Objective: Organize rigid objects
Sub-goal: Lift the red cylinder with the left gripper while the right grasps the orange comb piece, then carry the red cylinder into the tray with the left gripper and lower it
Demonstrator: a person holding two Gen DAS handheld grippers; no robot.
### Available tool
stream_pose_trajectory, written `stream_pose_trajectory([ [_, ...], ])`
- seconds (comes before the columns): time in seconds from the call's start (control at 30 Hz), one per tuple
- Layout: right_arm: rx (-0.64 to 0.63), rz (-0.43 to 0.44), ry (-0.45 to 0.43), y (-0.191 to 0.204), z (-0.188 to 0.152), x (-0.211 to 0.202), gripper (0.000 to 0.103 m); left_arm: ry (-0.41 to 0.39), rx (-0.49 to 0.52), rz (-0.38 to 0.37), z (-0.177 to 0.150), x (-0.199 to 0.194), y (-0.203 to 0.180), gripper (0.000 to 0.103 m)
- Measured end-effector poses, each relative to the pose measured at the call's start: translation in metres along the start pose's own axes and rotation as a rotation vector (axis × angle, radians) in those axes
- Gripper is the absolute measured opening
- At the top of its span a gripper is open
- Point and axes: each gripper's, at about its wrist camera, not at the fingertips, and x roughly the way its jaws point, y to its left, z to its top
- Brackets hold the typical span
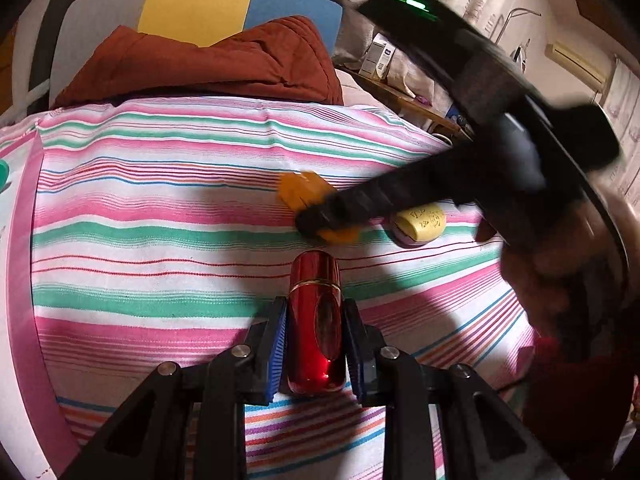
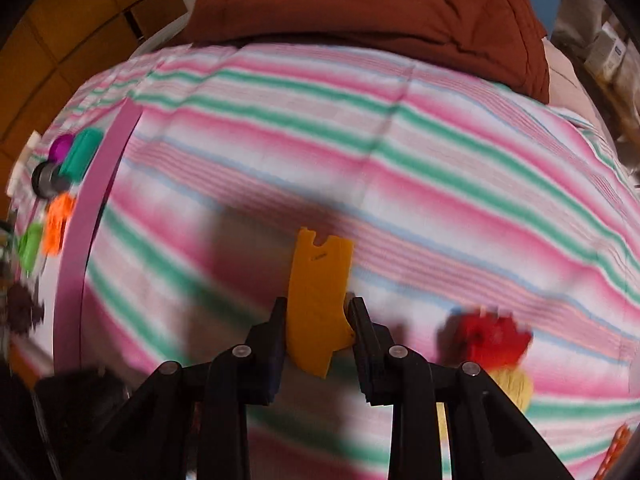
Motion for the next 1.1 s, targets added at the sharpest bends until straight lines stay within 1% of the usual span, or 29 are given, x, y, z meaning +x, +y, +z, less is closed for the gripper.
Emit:
stream_pose_trajectory([
  [0.13,0.020,0.010,-0.002,-0.004,-0.023,-0.008,0.030,0.010,0.011,0.000,-0.002,-0.004,-0.002,0.026],
  [0.27,0.044,0.035,-0.044,-0.010,-0.031,-0.011,0.030,0.014,0.013,-0.006,-0.004,-0.007,-0.003,0.026],
  [0.33,0.054,0.060,-0.060,-0.016,-0.032,-0.012,0.030,0.018,0.022,-0.003,-0.004,-0.007,-0.003,0.026],
  [0.57,0.046,0.075,-0.065,-0.011,-0.039,-0.017,0.030,0.055,0.050,0.041,-0.001,-0.006,-0.010,0.028],
  [0.77,0.040,0.077,-0.069,-0.013,-0.042,-0.013,0.030,0.071,0.080,0.098,-0.001,-0.007,-0.017,0.026],
  [0.83,0.029,0.061,-0.075,-0.015,-0.046,-0.017,0.030,0.072,0.086,0.114,-0.002,-0.010,-0.019,0.026],
  [0.93,-0.016,0.024,-0.084,-0.007,-0.047,-0.016,0.030,0.063,0.077,0.128,-0.002,-0.018,-0.020,0.026],
  [1.1,-0.015,0.031,-0.093,-0.010,-0.049,-0.016,0.030,0.006,0.097,0.160,0.002,-0.048,-0.026,0.026],
])
